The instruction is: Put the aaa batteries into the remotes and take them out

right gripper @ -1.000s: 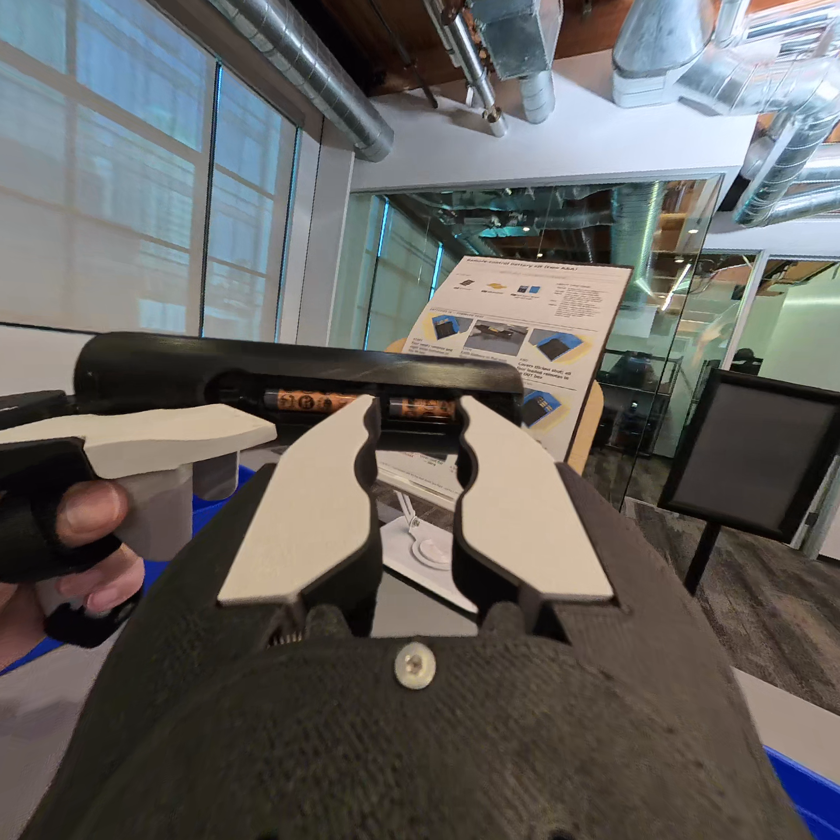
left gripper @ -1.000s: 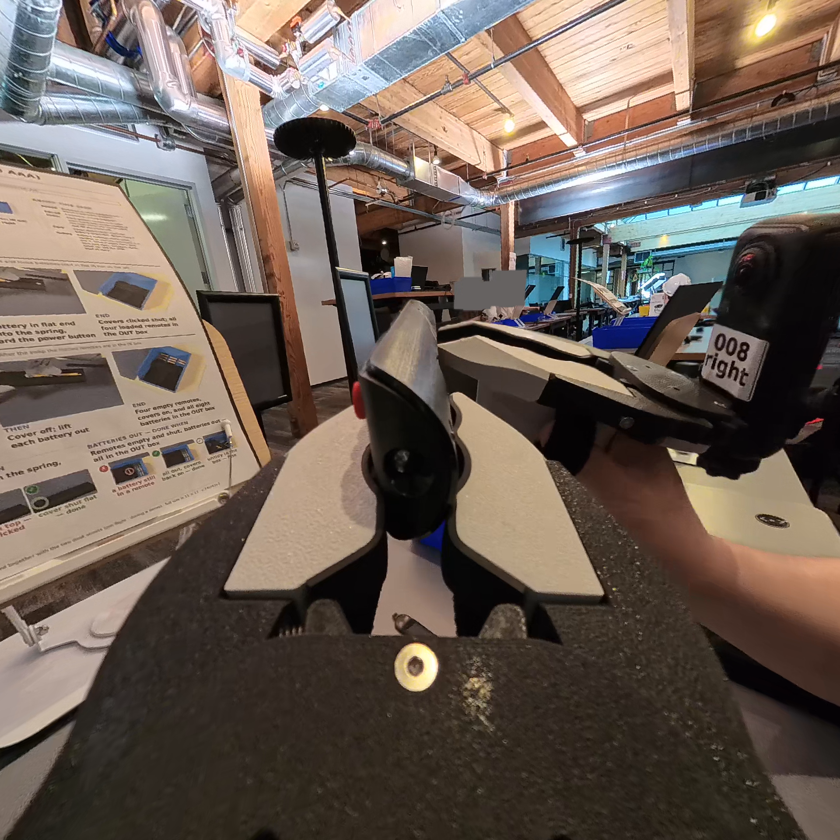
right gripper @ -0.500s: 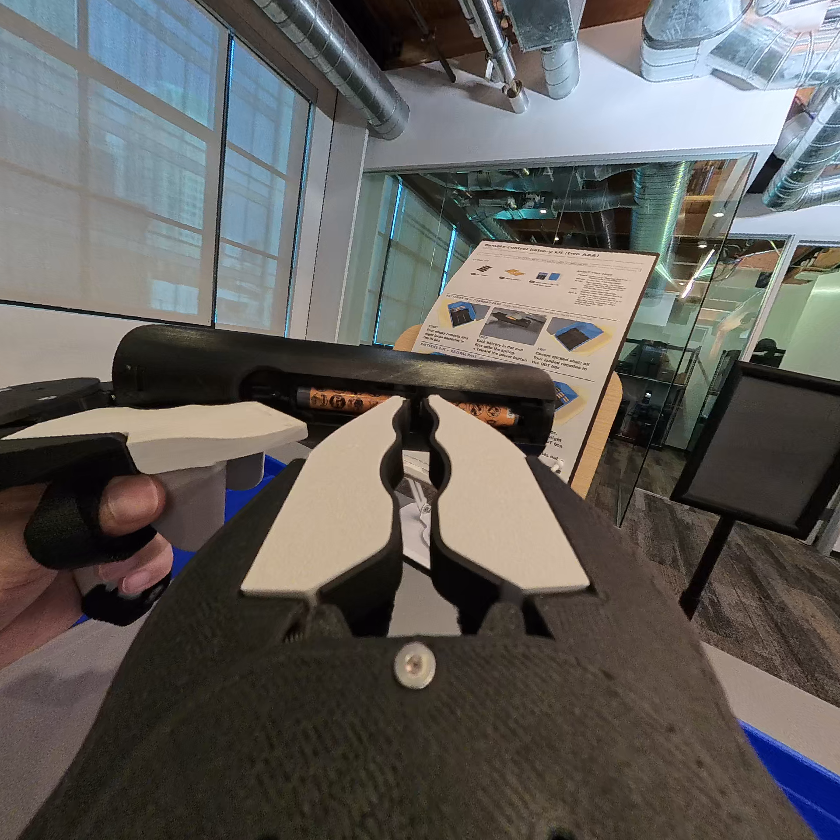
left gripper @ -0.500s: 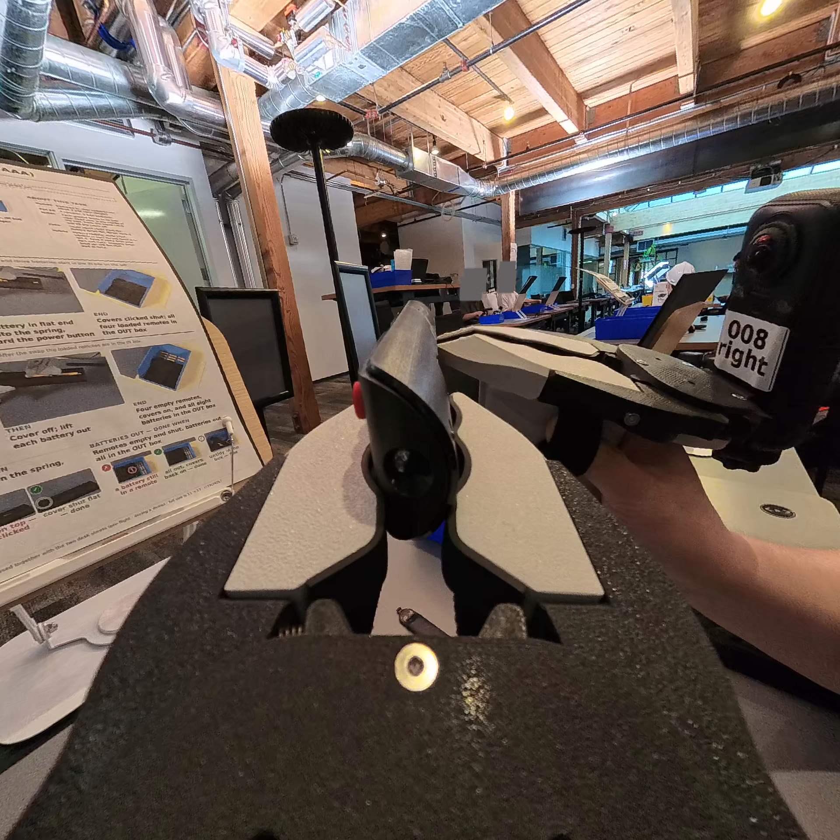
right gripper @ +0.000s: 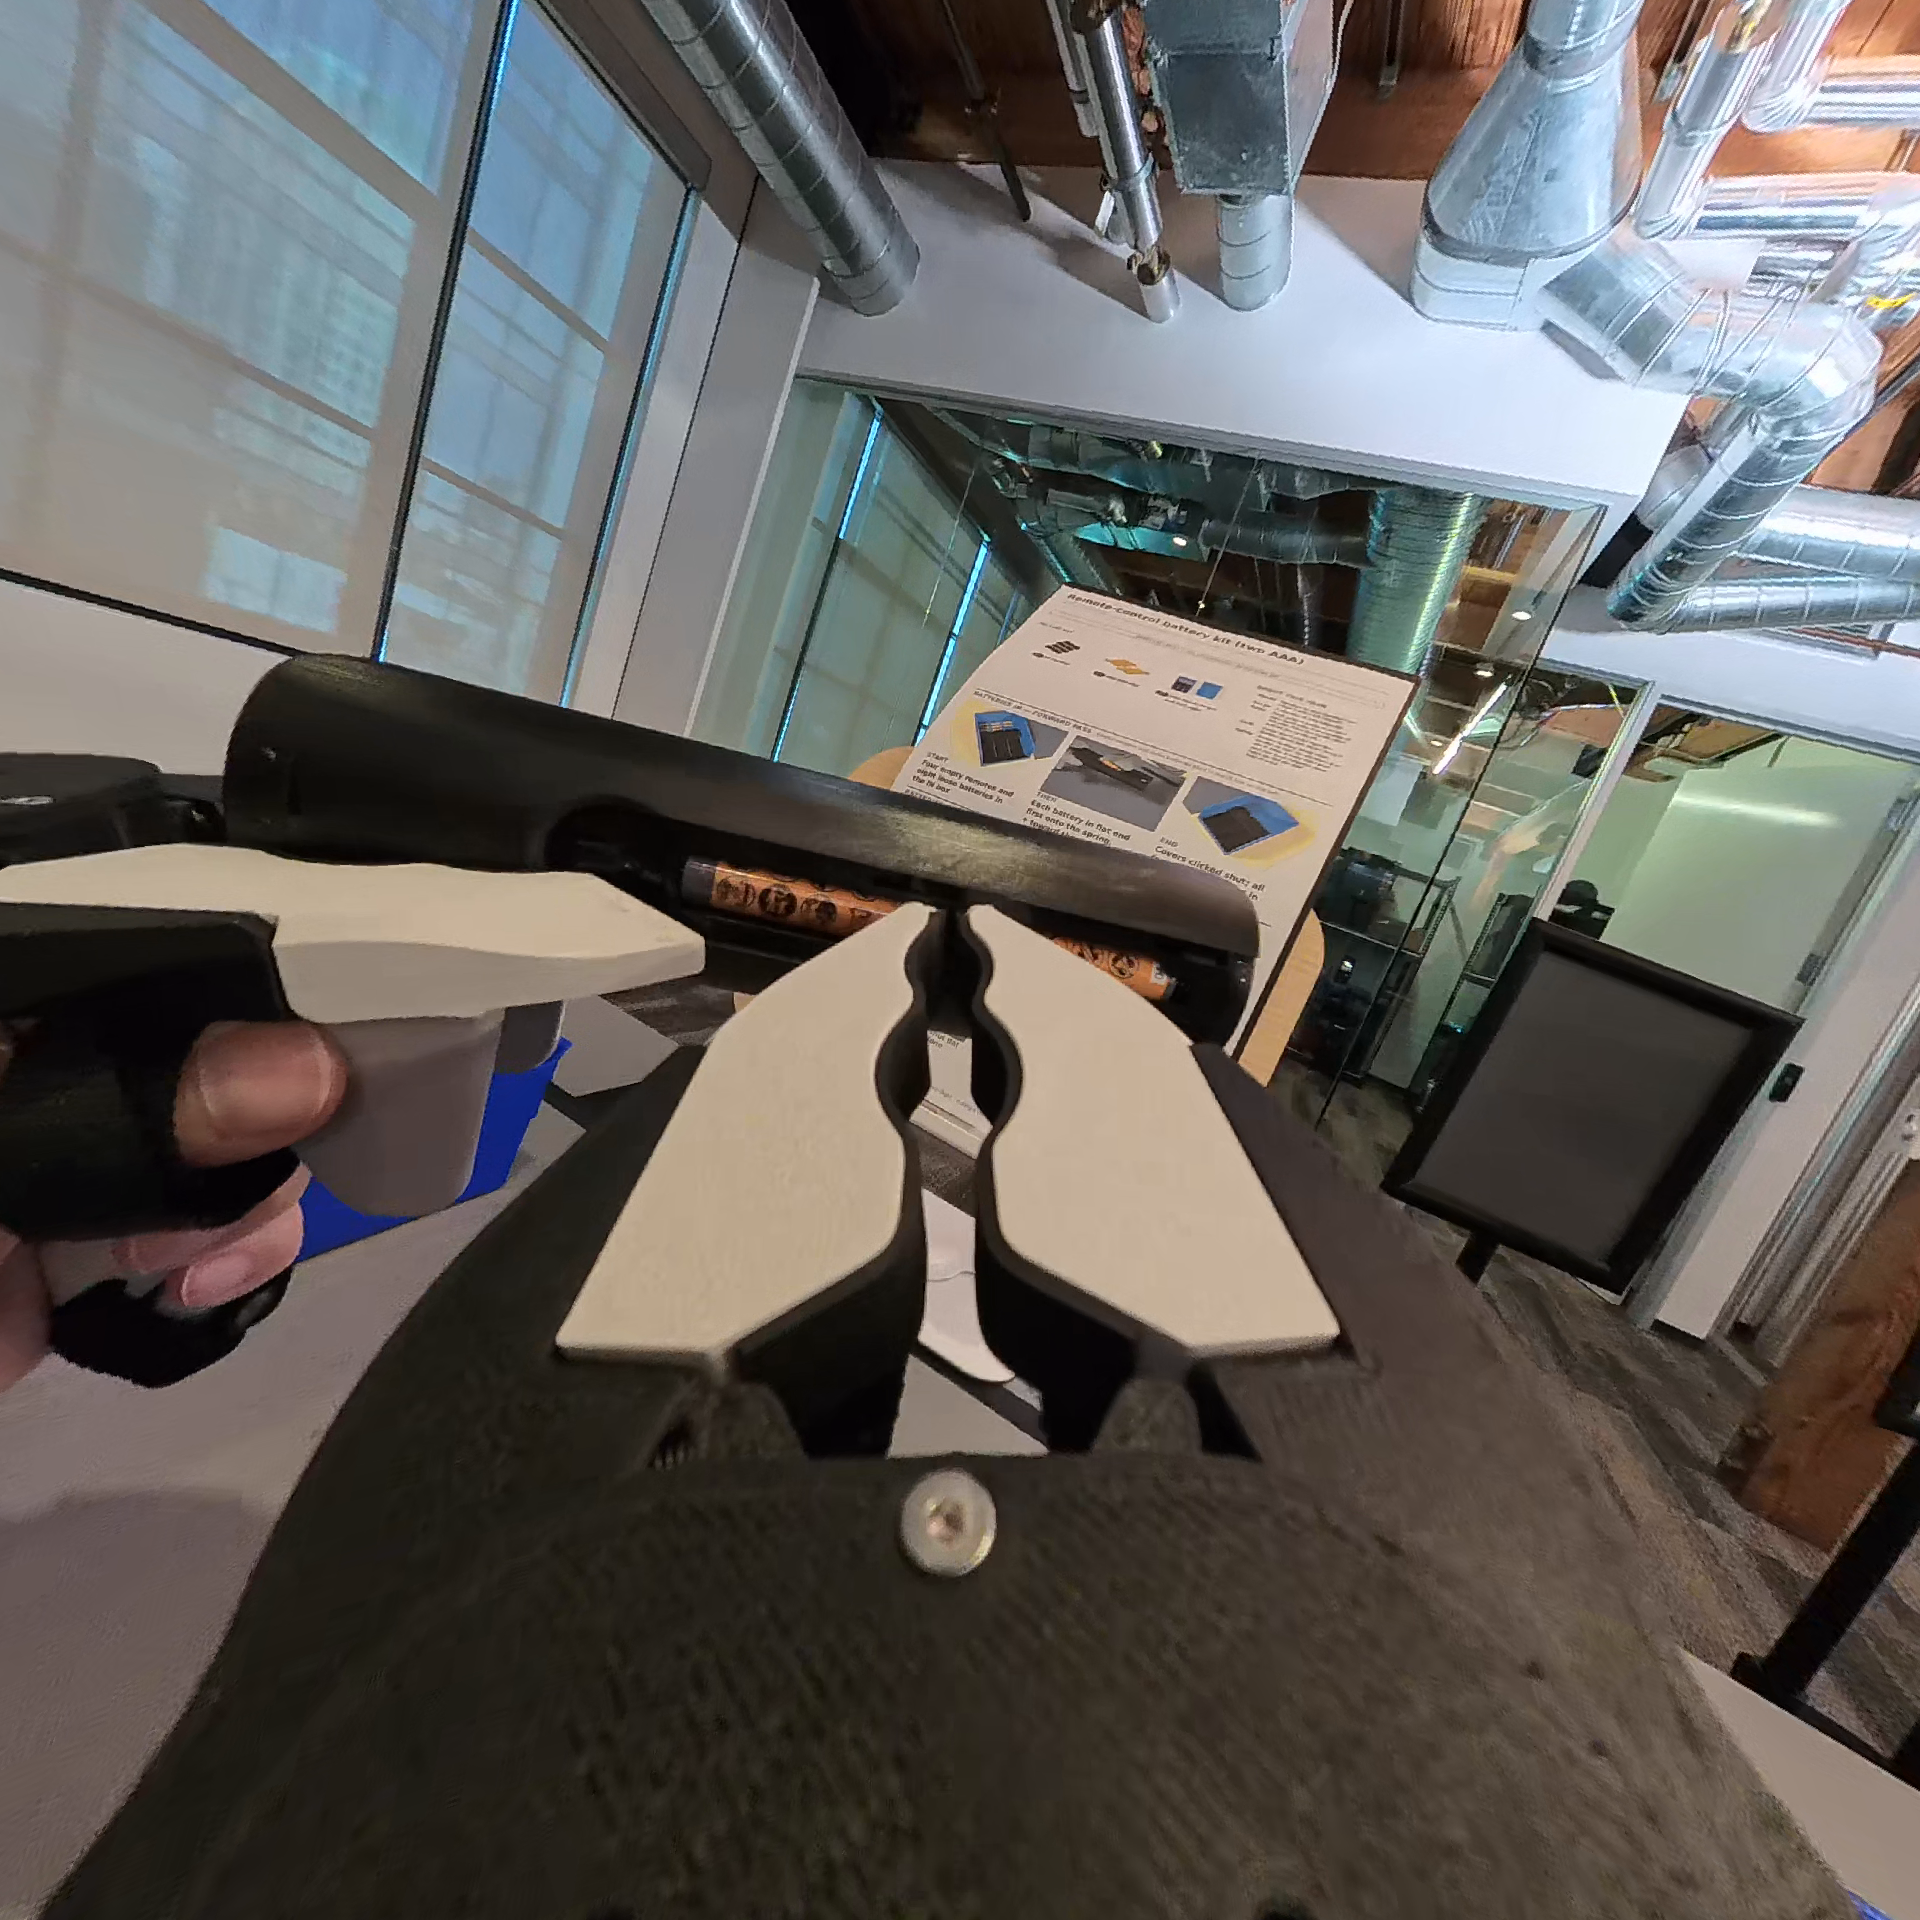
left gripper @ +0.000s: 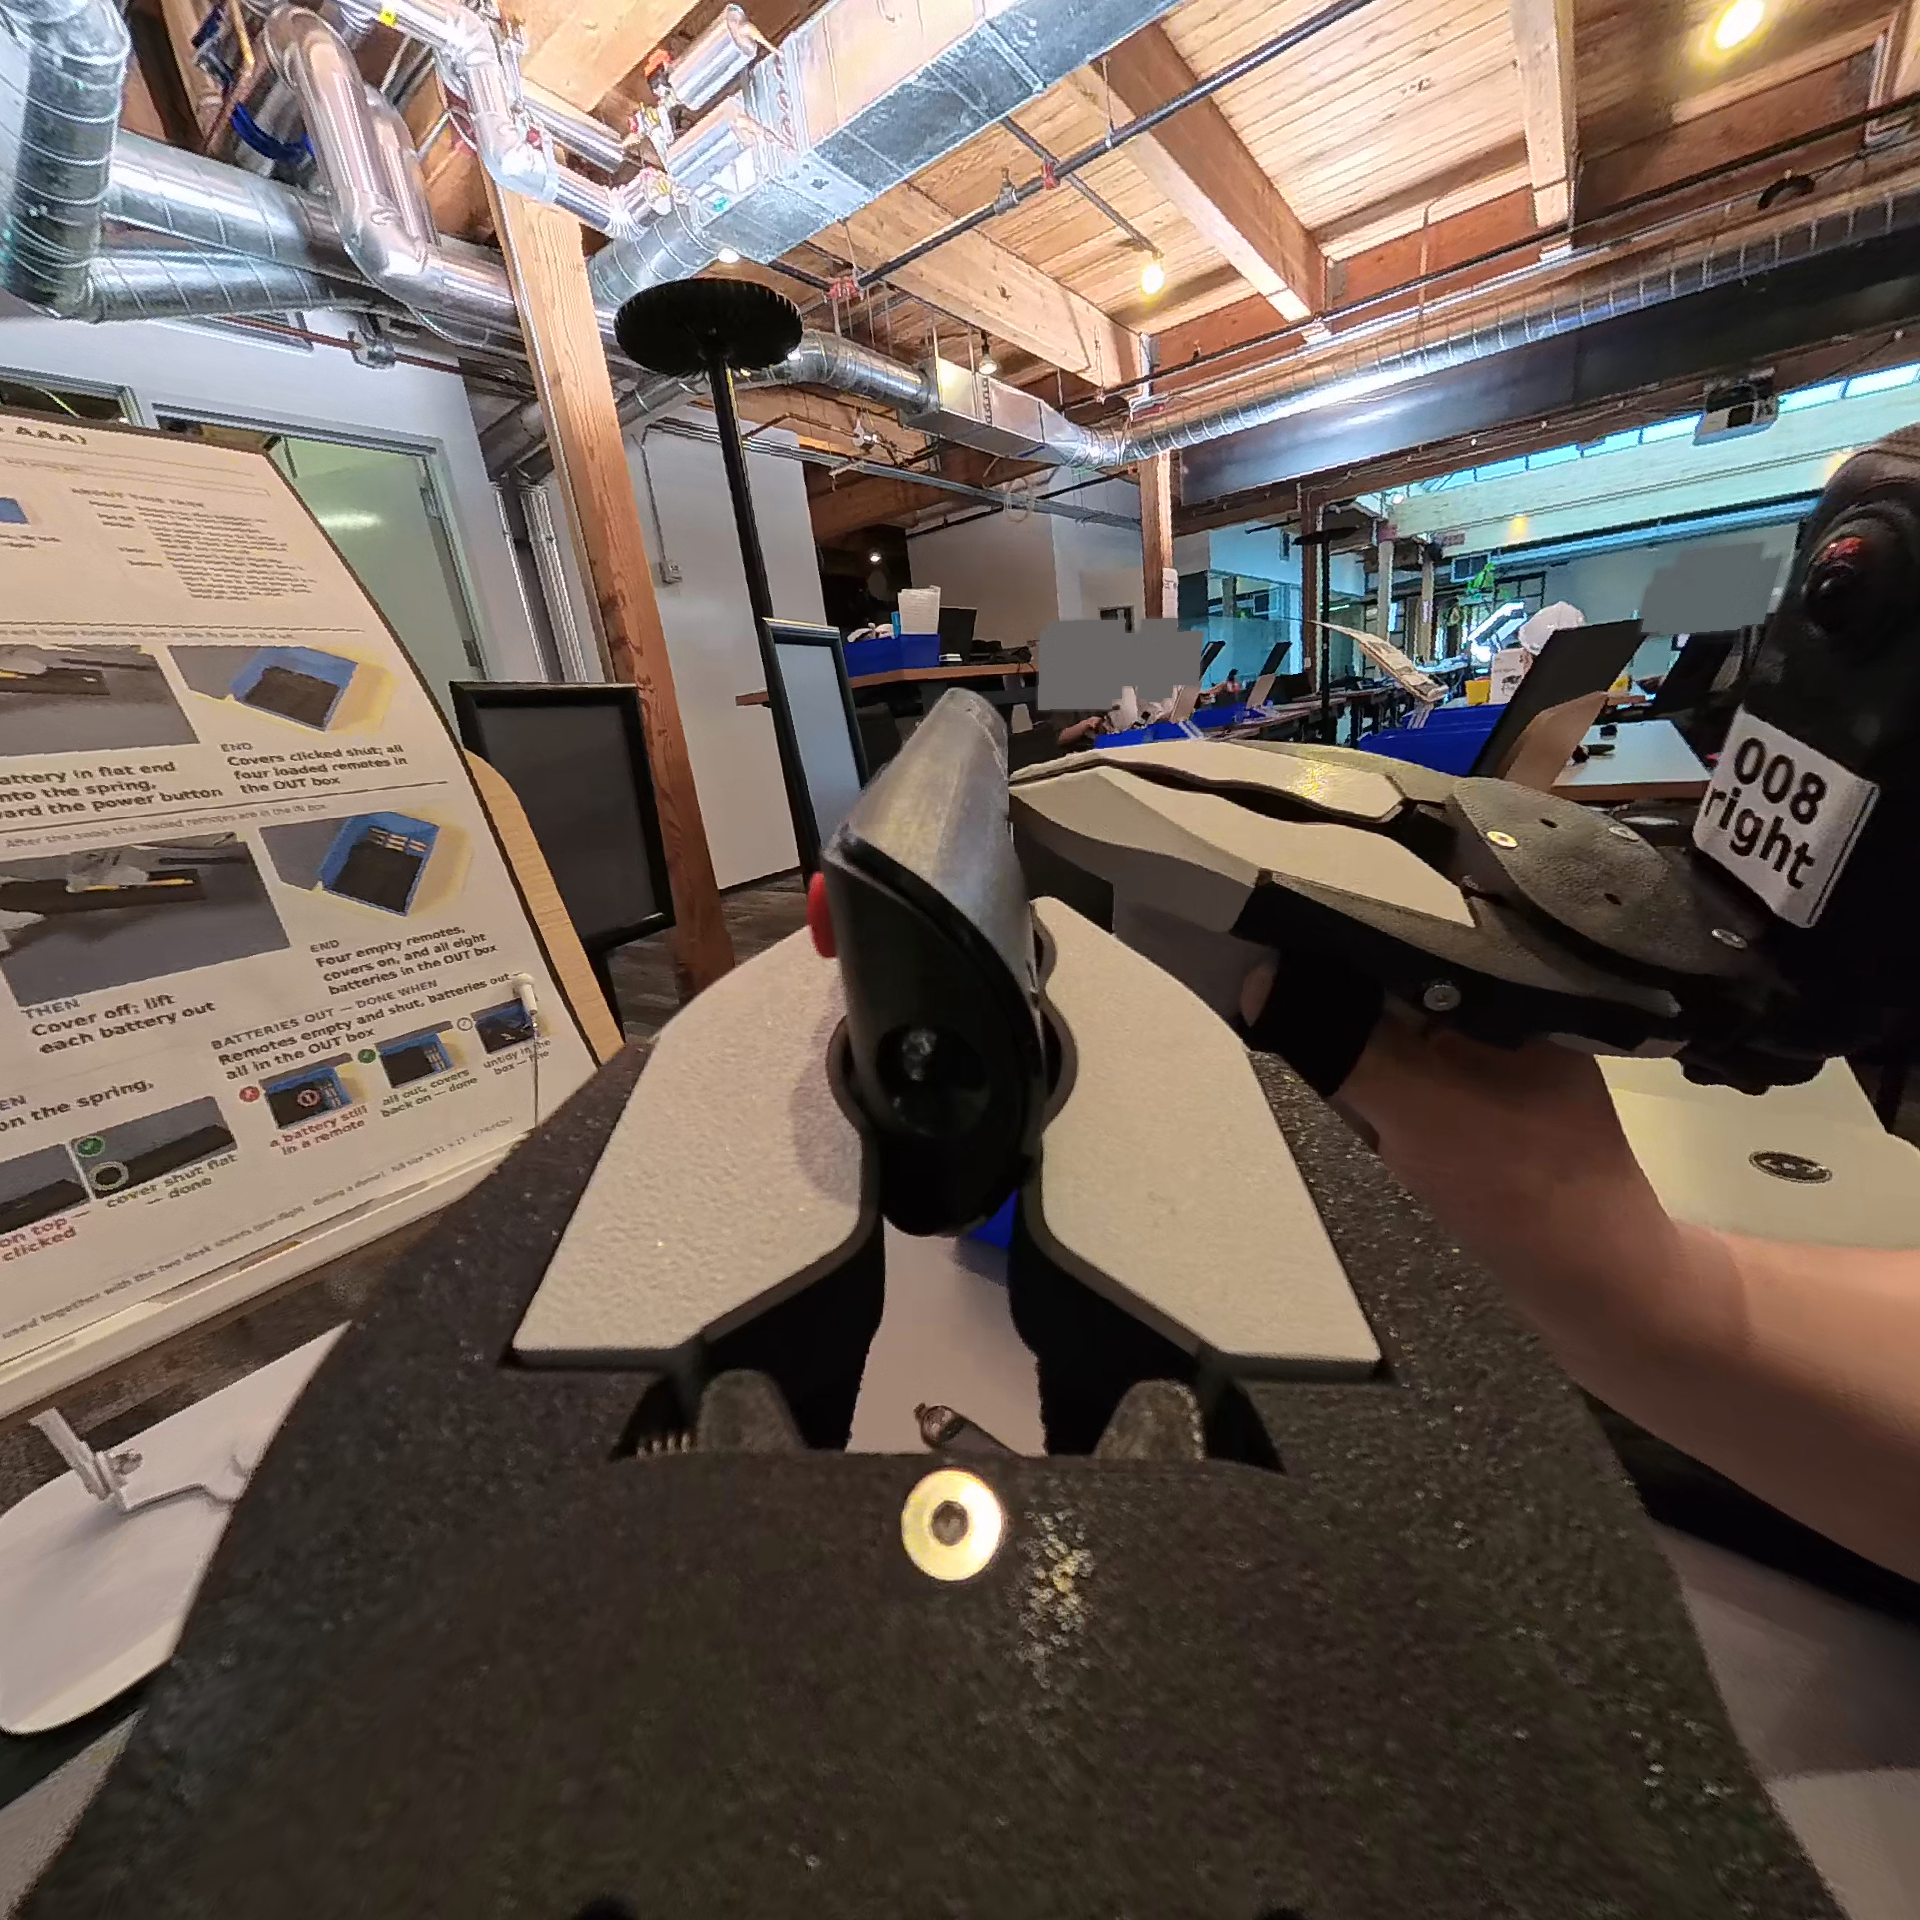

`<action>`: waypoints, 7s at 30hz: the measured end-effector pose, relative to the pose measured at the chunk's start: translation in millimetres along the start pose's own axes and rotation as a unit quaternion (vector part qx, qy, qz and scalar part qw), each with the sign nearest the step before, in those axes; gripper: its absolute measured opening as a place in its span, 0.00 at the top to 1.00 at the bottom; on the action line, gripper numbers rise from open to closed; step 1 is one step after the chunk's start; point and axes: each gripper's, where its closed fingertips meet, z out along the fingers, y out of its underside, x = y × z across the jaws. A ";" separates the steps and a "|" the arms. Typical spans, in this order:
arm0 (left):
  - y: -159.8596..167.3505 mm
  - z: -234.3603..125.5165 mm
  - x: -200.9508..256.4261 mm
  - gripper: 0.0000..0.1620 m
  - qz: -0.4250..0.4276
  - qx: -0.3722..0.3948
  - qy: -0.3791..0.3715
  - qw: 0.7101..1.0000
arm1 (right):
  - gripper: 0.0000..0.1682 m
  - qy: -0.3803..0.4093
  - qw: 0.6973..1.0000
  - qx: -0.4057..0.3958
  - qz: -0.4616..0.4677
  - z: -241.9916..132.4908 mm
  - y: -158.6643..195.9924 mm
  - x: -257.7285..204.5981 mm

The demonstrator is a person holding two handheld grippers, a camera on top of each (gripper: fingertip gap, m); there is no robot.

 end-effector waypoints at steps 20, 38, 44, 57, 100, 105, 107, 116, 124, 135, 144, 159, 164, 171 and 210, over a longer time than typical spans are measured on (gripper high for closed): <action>2.5 0.4 -0.5 0.85 0.004 -0.001 -0.010 1.000 | 0.99 0.010 0.999 -0.014 -0.033 1.8 4.3 -1.1; -0.7 1.1 5.7 0.86 -0.006 0.001 0.021 1.000 | 0.99 0.003 0.997 -0.007 -0.072 -2.2 -9.2 -5.8; 9.0 3.8 -2.9 0.86 -0.027 -0.021 0.016 0.999 | 0.99 -0.146 0.987 -0.029 0.061 2.0 -2.2 -27.8; 20.5 7.1 -6.1 0.86 -0.027 -0.068 0.024 0.997 | 0.99 -0.153 0.980 -0.064 -0.113 2.9 12.3 -38.2; 71.7 -2.2 -1.6 0.86 -0.204 -0.277 0.168 0.924 | 0.99 -0.253 0.905 -0.112 -0.323 -11.8 58.8 -42.0; 72.7 0.0 1.5 0.85 -0.204 -0.272 0.171 0.925 | 0.99 -0.251 0.928 -0.122 -0.246 -8.2 52.6 -37.2; 70.9 0.6 0.0 0.85 -0.194 -0.266 0.167 0.929 | 0.99 -0.235 0.943 -0.138 -0.189 -3.7 49.7 -28.0; 42.7 6.9 -12.2 0.86 -0.149 -0.169 0.118 0.967 | 0.87 -0.160 0.980 -0.121 -0.002 -0.8 9.7 -5.2; 20.0 6.8 -18.6 0.85 -0.019 -0.083 0.031 0.996 | 0.95 -0.147 0.984 -0.102 0.008 1.8 10.5 -34.3; 5.6 5.1 -6.0 0.85 0.079 -0.028 0.022 0.996 | 0.96 -0.159 0.981 -0.101 0.042 -1.1 4.0 -36.9; 18.4 7.7 -2.4 0.87 0.084 -0.066 0.043 0.993 | 0.94 -0.214 0.972 -0.095 0.004 -1.9 8.7 -40.5; 1.4 -2.2 -37.5 0.85 -0.141 -0.045 0.085 0.985 | 0.68 -0.196 0.959 -0.144 -0.149 16.2 82.6 -52.9; 13.4 -12.9 -29.7 0.82 -0.067 -0.161 0.146 0.974 | 0.69 -0.218 0.938 -0.156 -0.220 6.6 75.9 -29.9; 34.7 -23.6 -17.9 0.76 0.014 -0.244 0.183 0.952 | 0.69 -0.255 0.897 -0.186 -0.308 -9.3 80.8 -26.1; 26.3 9.0 -26.2 0.84 0.056 -0.081 0.043 0.994 | 0.53 -0.044 0.994 -0.088 0.053 11.4 18.8 27.0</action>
